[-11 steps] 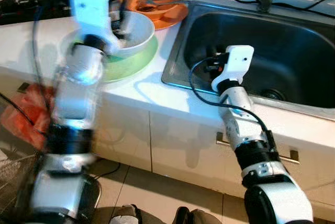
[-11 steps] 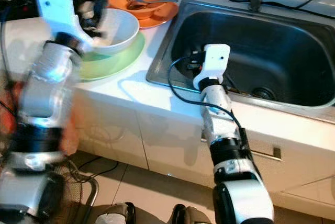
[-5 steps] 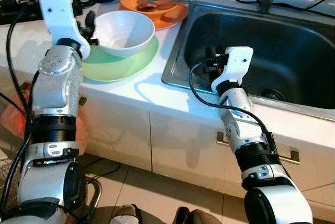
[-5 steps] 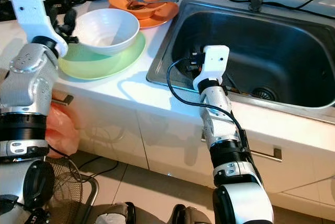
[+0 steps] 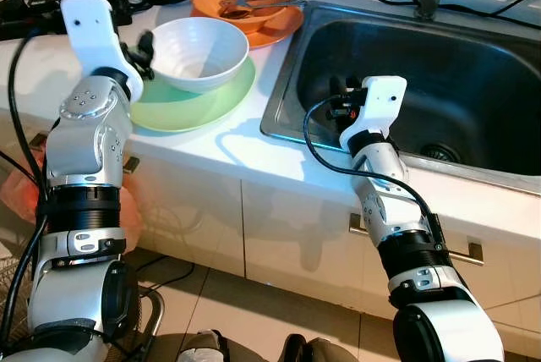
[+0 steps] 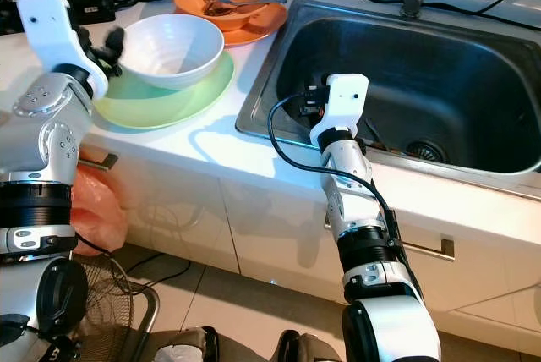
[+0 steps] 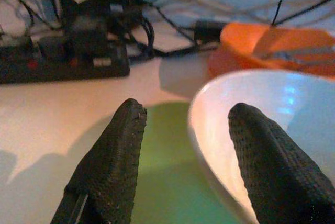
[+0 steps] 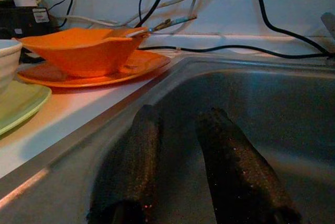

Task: Kitchen organization

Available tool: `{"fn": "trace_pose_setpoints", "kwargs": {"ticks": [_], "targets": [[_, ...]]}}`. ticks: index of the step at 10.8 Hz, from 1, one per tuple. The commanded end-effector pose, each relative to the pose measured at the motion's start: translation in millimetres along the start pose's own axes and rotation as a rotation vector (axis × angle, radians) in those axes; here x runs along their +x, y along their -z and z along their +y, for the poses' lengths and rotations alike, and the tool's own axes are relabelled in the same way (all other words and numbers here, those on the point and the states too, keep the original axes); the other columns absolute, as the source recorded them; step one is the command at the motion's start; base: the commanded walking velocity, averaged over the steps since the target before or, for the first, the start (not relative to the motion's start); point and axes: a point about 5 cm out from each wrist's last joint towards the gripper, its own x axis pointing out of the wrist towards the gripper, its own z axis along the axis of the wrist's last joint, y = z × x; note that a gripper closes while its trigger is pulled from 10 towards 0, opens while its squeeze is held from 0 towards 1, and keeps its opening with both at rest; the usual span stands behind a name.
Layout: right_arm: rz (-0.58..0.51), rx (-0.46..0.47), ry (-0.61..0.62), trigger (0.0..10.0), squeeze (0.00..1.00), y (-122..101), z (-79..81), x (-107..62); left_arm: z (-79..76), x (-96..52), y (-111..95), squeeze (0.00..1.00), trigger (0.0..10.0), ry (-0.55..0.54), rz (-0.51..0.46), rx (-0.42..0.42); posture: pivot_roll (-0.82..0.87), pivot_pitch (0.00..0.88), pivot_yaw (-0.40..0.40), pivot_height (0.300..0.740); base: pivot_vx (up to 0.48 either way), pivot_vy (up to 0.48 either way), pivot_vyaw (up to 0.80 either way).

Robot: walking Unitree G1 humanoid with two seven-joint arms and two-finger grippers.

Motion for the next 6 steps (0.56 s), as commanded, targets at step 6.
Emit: {"fn": "trace_pose_setpoints", "kwargs": {"ticks": [6], "targets": [[0.021, 0.000, -0.001, 10.0, 0.00, 3.1, -2.6, -2.4, -11.1, -0.1, 21.8, 0.00, 10.0, 0.051, 0.162, -0.159, 0.10, 0.153, -0.027, 0.740, 0.000, 0.000, 0.00]]}}
